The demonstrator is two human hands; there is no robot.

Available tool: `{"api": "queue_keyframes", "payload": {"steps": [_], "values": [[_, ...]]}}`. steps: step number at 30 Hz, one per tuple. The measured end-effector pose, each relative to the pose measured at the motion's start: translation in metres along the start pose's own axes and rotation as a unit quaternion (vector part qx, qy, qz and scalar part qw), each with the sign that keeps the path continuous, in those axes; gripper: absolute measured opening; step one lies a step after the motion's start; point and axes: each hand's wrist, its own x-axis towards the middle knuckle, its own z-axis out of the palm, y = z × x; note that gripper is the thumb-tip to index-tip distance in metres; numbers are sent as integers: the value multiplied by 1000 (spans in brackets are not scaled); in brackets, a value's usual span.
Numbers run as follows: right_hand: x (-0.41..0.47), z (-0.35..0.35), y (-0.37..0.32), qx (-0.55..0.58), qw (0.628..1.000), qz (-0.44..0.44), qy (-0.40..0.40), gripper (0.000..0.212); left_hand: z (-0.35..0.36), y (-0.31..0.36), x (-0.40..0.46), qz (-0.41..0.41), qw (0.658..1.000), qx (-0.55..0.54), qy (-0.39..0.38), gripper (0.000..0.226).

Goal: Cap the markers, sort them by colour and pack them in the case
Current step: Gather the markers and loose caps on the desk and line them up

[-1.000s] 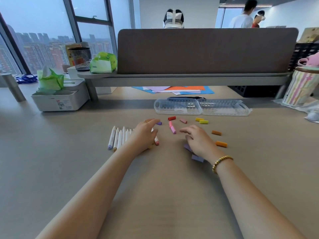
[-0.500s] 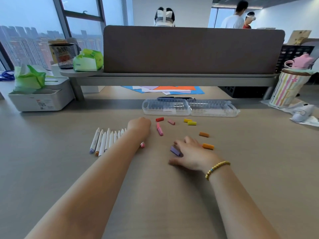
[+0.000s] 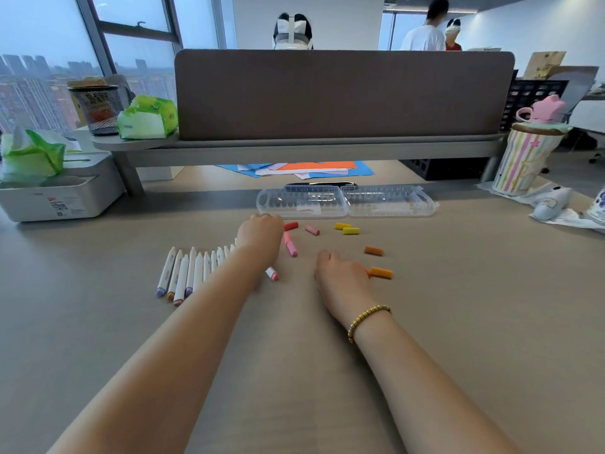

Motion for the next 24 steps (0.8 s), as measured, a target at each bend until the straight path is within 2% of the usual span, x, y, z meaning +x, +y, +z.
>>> {"api": "queue_keyframes", "payload": {"steps": [2,3,4,6,7,8,10,12,13,14,15,16,17,19,21,22,24], "values": [[0,-2,-2,-2,1000,17,-11,30,-6,5,-3,-55,976,-210,19,18],[0,-4,-3,-1,1000,24,-15,30,-9,9,-4,-80,942,-327,17,13],[0,-5,-3,15,999,35,-18,29,-11,13,-6,-109,886,-451,8,11],[3,-5,4,144,986,83,-6,24,-12,22,-12,-166,750,-639,-26,11],[4,-5,11,239,964,111,13,24,-10,26,-12,-186,721,-667,-28,11],[6,-4,17,334,932,134,37,25,-8,30,-12,-194,732,-653,-21,12],[9,-5,29,495,843,184,101,26,0,33,-13,-178,819,-545,0,14],[10,-9,40,648,712,233,138,28,7,35,-15,-142,892,-430,9,23],[11,-12,44,703,651,250,136,28,9,36,-16,-129,911,-391,12,29],[11,-13,49,737,612,258,126,27,11,37,-16,-123,925,-359,16,34],[11,-14,54,748,599,262,116,25,12,37,-14,-122,935,-332,8,39],[11,-13,59,742,608,260,110,24,13,38,-11,-126,945,-301,-11,42],[11,-11,64,719,639,252,110,26,14,39,-7,-131,955,-264,-36,43],[9,-9,74,613,751,215,118,30,14,40,1,-136,968,-196,-81,46],[8,-7,80,458,866,171,103,27,15,42,5,-134,974,-151,-106,46],[6,-7,80,382,908,156,76,25,16,43,6,-131,975,-138,-112,44],[4,-11,75,248,959,134,17,28,15,46,7,-118,979,-118,-118,41]]}}
